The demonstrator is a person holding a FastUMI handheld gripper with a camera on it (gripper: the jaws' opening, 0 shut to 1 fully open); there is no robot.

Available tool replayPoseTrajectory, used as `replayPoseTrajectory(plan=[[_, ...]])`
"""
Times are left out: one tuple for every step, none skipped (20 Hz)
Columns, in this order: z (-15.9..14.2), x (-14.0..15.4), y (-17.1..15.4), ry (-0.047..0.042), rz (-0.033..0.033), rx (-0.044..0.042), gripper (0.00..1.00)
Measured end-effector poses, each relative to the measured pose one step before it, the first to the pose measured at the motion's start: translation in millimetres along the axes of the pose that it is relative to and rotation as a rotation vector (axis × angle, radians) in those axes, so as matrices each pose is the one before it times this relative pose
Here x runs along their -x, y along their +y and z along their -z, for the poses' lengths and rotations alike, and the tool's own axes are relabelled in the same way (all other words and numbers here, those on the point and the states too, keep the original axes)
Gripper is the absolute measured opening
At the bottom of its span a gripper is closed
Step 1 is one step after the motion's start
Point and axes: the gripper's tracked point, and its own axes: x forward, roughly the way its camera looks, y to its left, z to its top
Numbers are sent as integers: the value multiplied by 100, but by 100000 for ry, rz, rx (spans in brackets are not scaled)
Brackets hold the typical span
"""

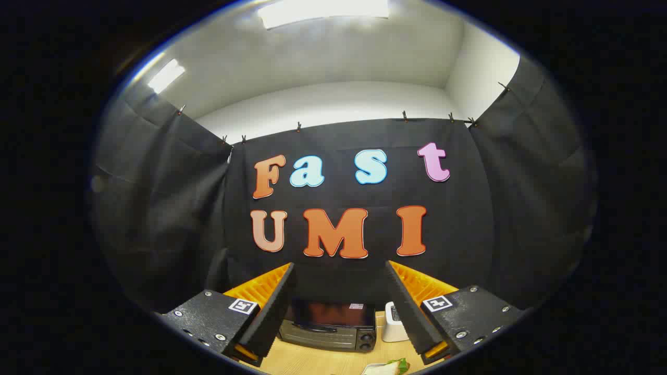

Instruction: Open the toaster oven, put the food inside, and close the toaster oven door.

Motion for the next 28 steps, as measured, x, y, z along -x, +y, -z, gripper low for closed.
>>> replayPoseTrajectory(plan=[[-51,-78,83,-90,-305,-839,99],[69,-28,-69,222,-410,-563,99],[-62,-107,-79,-19,177,-359,99],[-174,168,-142,-54,33,-94,99],[-87,-96,-120,-200,238,22,99],[-99,-64,-156,-150,228,220,99],[-106,-99,-79,-320,460,77,99],[-190,-61,-141,-133,346,-38,99],[-146,-24,-2,-78,123,-386,99],[-93,-120,-58,-191,-10,-481,99],[-87,-136,9,-105,69,-346,99],[-169,-31,-181,-329,232,-265,99],[-108,-92,-106,-109,157,9,99],[-118,-57,15,-74,135,2,99],[6,-171,97,87,-223,219,99],[92,-53,73,360,52,193,99],[258,-168,84,521,-319,0,99],[182,-3,229,562,-385,-315,99],[267,-64,219,671,-479,-395,99],[466,-153,83,530,-238,-345,99],[526,-200,-17,696,-24,-124,99],[629,-214,-20,645,-197,-344,99],[728,-408,175,625,-925,-822,99],[896,-273,177,1151,-820,-1092,99],[1055,-540,82,1439,-407,-1279,99],[994,-502,63,1460,-187,-1214,99],[1061,-612,-147,1517,140,-1091,99],[1079,-667,-271,1474,610,-830,99]])
